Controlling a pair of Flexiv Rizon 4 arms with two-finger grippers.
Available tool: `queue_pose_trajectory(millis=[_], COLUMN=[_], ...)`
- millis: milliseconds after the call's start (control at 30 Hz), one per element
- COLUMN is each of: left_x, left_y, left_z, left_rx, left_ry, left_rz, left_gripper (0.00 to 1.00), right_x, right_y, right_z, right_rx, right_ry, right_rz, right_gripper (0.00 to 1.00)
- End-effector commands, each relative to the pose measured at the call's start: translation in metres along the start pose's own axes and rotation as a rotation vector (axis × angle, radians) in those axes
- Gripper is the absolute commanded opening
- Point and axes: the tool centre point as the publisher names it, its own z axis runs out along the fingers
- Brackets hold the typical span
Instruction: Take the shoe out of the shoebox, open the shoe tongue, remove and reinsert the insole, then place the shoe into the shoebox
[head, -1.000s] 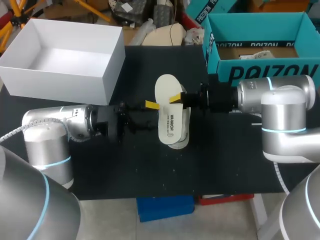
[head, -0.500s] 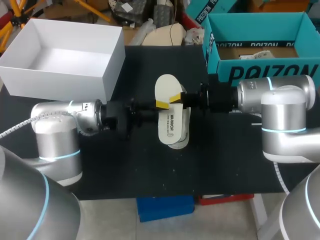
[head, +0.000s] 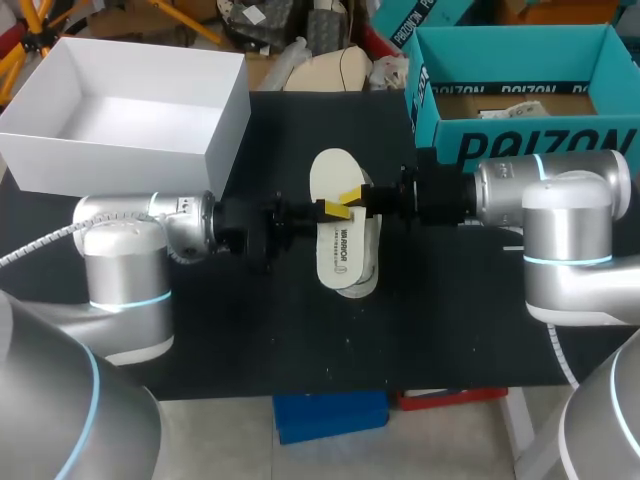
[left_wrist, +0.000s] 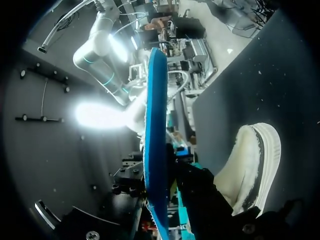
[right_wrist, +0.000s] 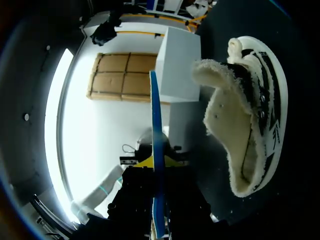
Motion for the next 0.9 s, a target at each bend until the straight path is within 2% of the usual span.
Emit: queue_pose_trajectory(millis=[33,100,300,333,367,400,533,900], left_x=[0.000,0.000,0.000,0.000,0.000,0.000,0.002,0.006], left_y=[0.000,0.000,0.000,0.000,0.000,-0.001,-0.003,-0.011], left_z=[0.003,0.003,0.003,0.003,0.003,0.003,0.001,-0.014], left_rx=[0.000,0.000,0.003,0.005,0.007,0.015,0.035,0.080], left_ry=[0.010,0.012,0.024,0.025,0.026,0.030,0.058,0.241], left_rz=[0.003,0.005,0.007,0.005,0.004,0.000,-0.019,-0.025], left_gripper=[0.16,0.00,0.00,0.00,0.00,0.00,0.00,0.00], right_x=[0.000,0.000,0.001,0.001,0.001,0.001,0.002,0.012], right_y=[-0.001,-0.001,0.000,0.000,0.001,0.001,0.002,0.001], right_z=[0.001,0.001,0.001,0.000,-0.001,-0.002,-0.007,-0.032], right_rx=[-0.003,-0.003,-0.008,-0.011,-0.016,-0.022,-0.030,-0.057], right_ry=[-0.002,-0.002,-0.005,-0.006,-0.008,-0.016,-0.042,-0.165], right_rz=[0.000,0.000,0.002,0.001,0.000,-0.002,-0.005,-0.058], right_gripper=[0.00,0.00,0.00,0.03,0.39,1.00,1.00,1.00])
